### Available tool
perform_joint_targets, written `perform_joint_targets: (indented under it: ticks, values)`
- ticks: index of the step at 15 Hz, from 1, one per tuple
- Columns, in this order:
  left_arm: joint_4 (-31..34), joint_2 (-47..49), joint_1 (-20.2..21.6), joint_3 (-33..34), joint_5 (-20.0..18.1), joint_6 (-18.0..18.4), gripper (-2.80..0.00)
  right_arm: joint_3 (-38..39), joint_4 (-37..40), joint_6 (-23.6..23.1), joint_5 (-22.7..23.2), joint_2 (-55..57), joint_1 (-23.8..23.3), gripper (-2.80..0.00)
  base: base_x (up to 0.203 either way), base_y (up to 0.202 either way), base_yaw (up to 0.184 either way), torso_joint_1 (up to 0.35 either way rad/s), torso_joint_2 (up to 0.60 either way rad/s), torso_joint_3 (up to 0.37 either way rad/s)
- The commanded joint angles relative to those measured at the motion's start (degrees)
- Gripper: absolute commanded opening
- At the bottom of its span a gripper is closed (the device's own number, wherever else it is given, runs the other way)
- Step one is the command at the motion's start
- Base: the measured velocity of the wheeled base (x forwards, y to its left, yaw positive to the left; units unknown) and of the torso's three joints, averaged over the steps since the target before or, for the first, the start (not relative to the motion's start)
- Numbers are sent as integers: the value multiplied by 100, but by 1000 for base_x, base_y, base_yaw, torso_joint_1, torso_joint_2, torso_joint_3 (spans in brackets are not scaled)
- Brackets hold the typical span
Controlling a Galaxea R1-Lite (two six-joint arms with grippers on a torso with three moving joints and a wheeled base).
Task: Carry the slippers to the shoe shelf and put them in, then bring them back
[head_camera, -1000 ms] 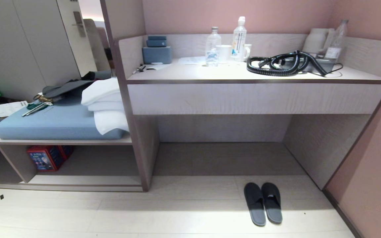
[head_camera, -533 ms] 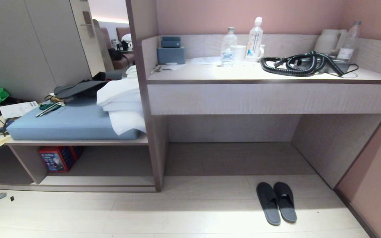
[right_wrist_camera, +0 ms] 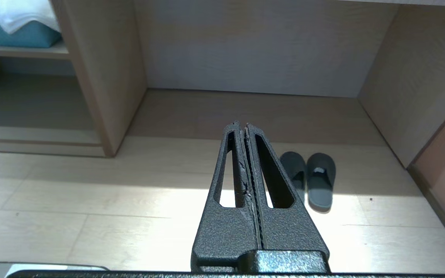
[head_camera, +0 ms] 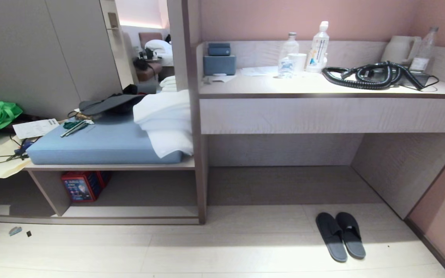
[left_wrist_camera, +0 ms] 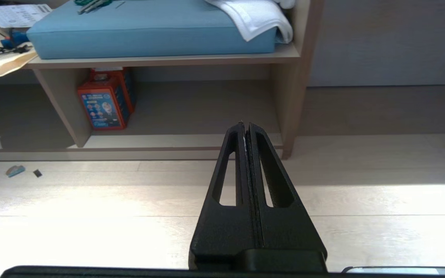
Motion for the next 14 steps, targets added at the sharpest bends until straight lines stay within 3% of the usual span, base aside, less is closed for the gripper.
perform_joint_targets:
  ticks: [1, 14]
  values:
    - [-2, 7, 1, 0, -1, 1, -280, 0, -1, 2, -2, 7, 1, -280, 0, 196, 0, 2, 2, 0]
    - [-2, 7, 1, 0, -1, 1, -280, 0, -1, -3, 0, 7, 1, -280, 0, 196, -2, 2, 3, 2]
